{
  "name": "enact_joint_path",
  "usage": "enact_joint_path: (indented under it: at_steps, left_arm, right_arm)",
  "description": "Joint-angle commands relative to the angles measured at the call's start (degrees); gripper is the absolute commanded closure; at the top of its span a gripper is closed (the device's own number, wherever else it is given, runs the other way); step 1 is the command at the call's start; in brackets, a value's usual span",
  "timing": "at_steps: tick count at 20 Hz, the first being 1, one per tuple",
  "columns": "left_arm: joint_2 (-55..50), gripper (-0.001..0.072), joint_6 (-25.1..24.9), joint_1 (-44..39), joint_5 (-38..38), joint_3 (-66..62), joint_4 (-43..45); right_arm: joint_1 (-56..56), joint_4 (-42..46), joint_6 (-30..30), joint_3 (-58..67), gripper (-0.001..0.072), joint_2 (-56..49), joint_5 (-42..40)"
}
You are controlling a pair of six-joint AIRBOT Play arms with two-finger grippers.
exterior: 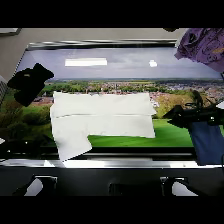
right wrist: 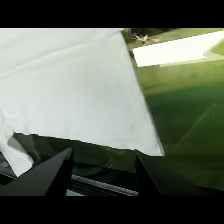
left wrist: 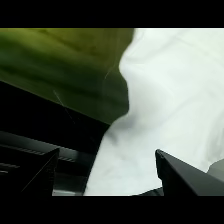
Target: Fold the clothes and pants, and hang the long-sleeved shirts on hangers.
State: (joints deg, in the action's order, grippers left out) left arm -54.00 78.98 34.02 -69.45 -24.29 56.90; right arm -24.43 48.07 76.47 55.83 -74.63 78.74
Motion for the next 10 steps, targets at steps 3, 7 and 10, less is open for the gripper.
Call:
enact_joint_path:
  at_steps: [3,7,10]
  left_arm:
    - [0.3,-0.0011,-3.5,-0.3,3.3,4.1,-4.4]
    - [-2.9,-0.0004,-4.0,-5.0,6.9,4.2,-4.7]
    - [-6.2,0.0011,-4.0,-9.2,9.8,4.1,-6.6]
  right_arm:
    - [-0.6,-2.6,-1.2,-1.8,0.0257,0.7,-1.8]
    - [-0.6,-2.9,-0.8,-1.8,0.0257,0.7,-1.6]
    - [-0.6,-4.4,-0.8,-1.8,0.0257,0.7,-1.1]
